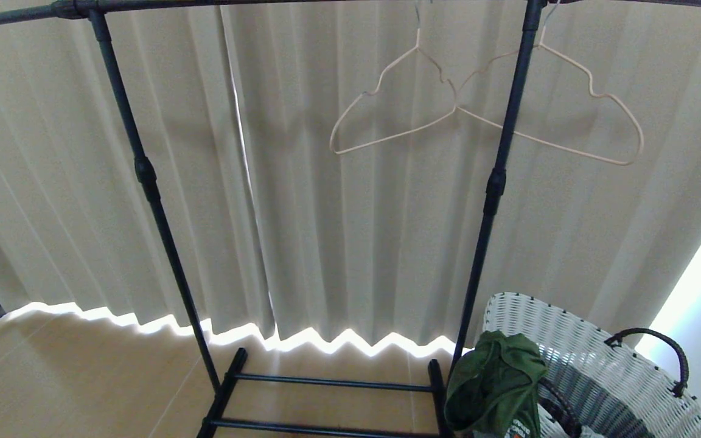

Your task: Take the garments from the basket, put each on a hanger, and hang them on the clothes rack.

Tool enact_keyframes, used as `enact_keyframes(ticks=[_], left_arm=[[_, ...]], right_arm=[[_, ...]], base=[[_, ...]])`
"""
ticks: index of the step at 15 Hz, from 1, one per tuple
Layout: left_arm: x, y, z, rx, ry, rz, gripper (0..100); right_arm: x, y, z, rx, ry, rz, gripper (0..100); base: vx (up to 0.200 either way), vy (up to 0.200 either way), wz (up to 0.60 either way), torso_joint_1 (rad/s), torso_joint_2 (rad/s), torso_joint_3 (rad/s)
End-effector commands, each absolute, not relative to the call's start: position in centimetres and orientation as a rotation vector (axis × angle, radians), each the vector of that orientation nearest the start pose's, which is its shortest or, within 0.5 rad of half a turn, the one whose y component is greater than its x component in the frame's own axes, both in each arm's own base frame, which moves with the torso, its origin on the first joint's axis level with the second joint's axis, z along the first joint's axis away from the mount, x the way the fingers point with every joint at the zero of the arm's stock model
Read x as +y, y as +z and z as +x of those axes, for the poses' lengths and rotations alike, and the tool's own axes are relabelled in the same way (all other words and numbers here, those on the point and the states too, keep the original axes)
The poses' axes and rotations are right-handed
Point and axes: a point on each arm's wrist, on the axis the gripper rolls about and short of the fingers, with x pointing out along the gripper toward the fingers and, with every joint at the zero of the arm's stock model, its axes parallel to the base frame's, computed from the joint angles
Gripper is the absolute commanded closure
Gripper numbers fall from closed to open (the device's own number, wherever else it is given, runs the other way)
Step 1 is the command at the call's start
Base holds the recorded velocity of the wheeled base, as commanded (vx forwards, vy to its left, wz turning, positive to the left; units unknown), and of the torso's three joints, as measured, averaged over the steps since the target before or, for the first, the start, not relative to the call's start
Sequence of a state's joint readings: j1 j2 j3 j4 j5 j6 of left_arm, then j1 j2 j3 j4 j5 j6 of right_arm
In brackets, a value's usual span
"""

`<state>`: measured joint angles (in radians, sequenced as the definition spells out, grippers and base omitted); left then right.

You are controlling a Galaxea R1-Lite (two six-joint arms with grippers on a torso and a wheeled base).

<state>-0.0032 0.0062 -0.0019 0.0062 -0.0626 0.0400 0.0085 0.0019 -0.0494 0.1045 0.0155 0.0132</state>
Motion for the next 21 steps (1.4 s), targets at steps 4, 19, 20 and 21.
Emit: enact_keyframes(ticks=[4, 19, 20, 21], left_arm=[[-0.1, 7.5, -2.2, 0.011, -0.066, 0.040, 0], [-0.1, 7.5, -2.2, 0.011, -0.066, 0.035, 0], [-0.1, 7.5, -2.2, 0.011, -0.066, 0.035, 0], [-0.1, 7.5, -2.2, 0.011, -0.066, 0.035, 0]], right_arm=[[0.0, 8.0, -2.6, 0.074, 0.050, -0.111, 0], [0.7, 9.1, 8.6, 0.933, 0.366, -0.512, 0], [0.7, 8.9, 9.1, 0.951, 0.371, -0.511, 0], [0.8, 8.3, 10.3, 0.978, 0.379, -0.510, 0]], base=[[0.000, 0.000, 0.00, 0.000, 0.00, 0.000], [0.000, 0.000, 0.00, 0.000, 0.00, 0.000], [0.000, 0.000, 0.00, 0.000, 0.00, 0.000], [0.000, 0.000, 0.00, 0.000, 0.00, 0.000]])
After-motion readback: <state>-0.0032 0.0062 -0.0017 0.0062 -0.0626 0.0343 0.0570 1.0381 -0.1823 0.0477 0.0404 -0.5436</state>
